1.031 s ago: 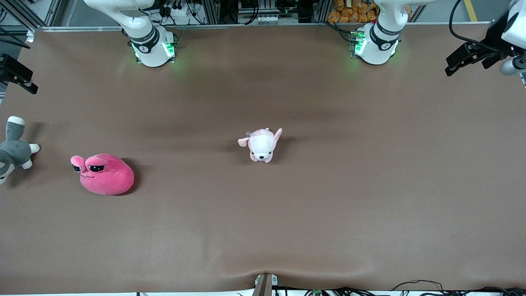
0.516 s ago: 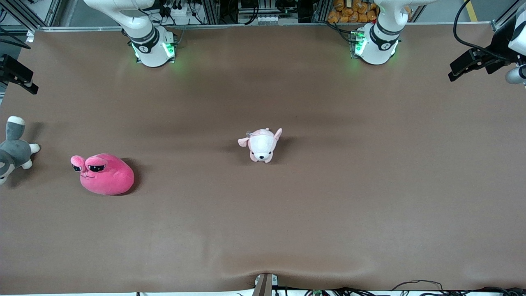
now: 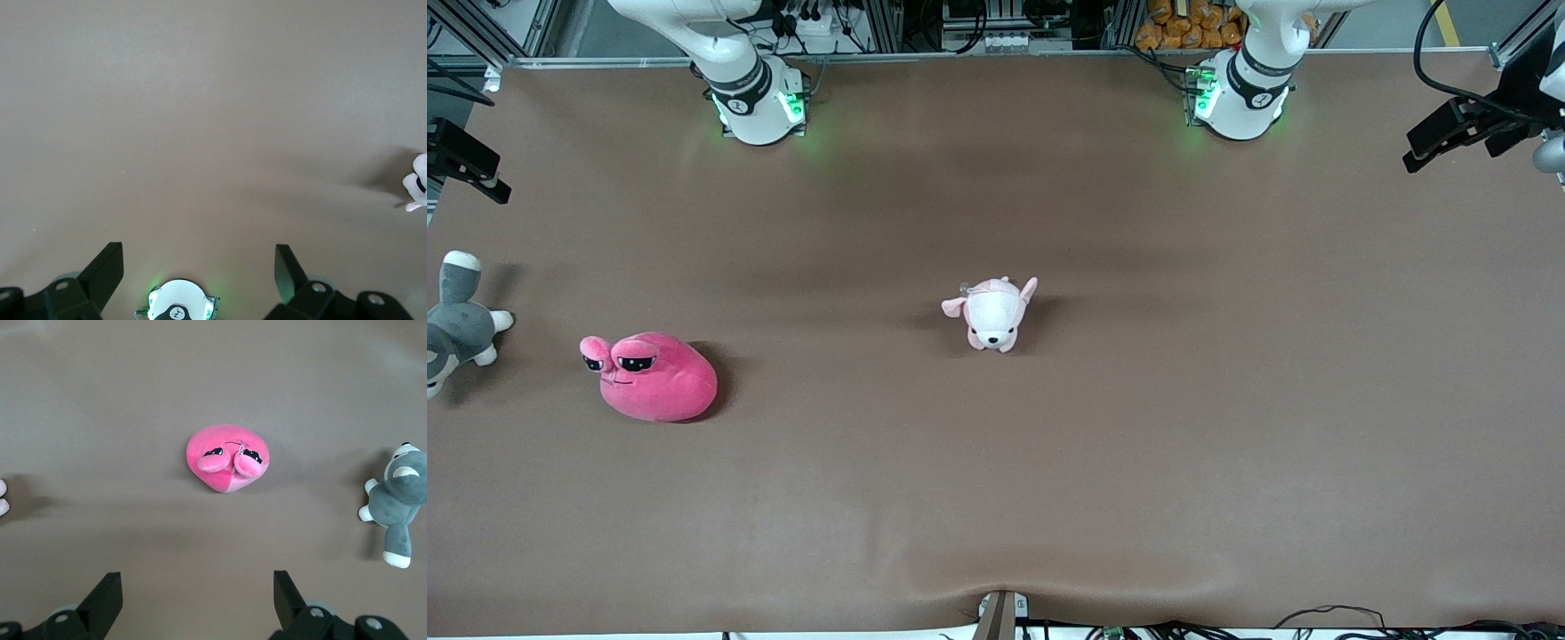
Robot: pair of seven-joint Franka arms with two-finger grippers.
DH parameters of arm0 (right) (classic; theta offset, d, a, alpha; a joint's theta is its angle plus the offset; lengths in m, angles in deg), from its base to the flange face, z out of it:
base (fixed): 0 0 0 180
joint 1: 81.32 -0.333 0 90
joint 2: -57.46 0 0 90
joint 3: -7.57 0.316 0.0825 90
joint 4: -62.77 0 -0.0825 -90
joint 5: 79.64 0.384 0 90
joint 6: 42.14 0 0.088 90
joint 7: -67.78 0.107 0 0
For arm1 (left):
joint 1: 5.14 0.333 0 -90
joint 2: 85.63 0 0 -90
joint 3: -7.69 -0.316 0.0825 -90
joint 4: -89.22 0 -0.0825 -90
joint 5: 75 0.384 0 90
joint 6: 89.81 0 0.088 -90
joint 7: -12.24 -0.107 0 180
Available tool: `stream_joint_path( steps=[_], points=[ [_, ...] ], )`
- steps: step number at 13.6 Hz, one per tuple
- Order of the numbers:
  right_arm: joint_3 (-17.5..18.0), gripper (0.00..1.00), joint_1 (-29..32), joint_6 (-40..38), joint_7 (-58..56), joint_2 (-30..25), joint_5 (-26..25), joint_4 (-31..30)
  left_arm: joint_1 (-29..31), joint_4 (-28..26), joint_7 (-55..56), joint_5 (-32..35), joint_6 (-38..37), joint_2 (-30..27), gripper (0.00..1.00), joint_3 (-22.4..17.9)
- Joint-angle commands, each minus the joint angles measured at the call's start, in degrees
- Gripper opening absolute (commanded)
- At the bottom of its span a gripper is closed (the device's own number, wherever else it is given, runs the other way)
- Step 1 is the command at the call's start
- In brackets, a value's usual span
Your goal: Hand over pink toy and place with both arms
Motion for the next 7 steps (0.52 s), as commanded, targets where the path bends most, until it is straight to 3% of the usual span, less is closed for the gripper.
stream_joint_path(
  steps=[1,7],
  points=[
    [0.5,1.0,0.2,-0.8,2.2,0.4,0.5,1.1,0.0,1.8,0.2,-0.8,-1.3,1.0,1.0,0.0],
    [0.5,1.0,-0.4,-0.8,3.7,0.5,0.6,1.1,0.0,1.8,1.6,-0.5,-1.4,1.0,1.0,0.0]
  ],
)
